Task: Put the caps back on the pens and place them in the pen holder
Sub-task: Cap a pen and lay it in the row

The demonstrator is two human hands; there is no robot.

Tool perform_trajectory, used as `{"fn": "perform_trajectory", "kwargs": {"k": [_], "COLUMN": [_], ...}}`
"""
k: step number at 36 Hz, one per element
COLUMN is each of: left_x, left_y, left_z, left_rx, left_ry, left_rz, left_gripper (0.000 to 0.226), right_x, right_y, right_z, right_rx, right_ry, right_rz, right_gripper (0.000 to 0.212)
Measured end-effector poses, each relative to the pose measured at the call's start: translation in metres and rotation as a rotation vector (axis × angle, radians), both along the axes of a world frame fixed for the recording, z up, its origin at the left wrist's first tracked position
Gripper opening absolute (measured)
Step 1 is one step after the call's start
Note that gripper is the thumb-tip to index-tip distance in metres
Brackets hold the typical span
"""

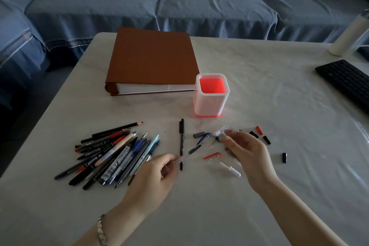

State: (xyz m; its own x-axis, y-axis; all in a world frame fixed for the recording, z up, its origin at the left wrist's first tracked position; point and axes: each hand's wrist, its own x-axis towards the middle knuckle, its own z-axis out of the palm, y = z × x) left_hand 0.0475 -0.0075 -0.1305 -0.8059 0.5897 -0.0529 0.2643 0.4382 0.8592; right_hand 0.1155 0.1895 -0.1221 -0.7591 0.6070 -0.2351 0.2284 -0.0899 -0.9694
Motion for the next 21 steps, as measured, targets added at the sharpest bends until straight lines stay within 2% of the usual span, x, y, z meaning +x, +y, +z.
{"fn": "perform_trajectory", "kwargs": {"k": [5,12,17,21], "left_x": [-0.001,0.0,0.0,0.0], "left_y": [0.001,0.004,0.004,0.004], "left_z": [0.002,0.004,0.002,0.0], "left_rx": [0.023,0.081,0.077,0.06], "left_ry": [0.004,0.044,0.077,0.134], "left_rz": [-0.013,-0.037,-0.045,-0.05], "left_gripper": [0.019,0.026,0.02,0.029], "right_x": [-0.002,-0.002,0.0,0.0], "right_y": [-0.017,-0.025,-0.024,-0.024], "right_z": [0.017,0.014,0.01,0.008], "right_rx": [-0.182,-0.139,-0.188,-0.192], "right_ry": [0.132,0.094,0.068,0.045], "right_rz": [0.032,0.107,0.081,0.086], "right_gripper": [0.015,0.017,0.012,0.013]}}
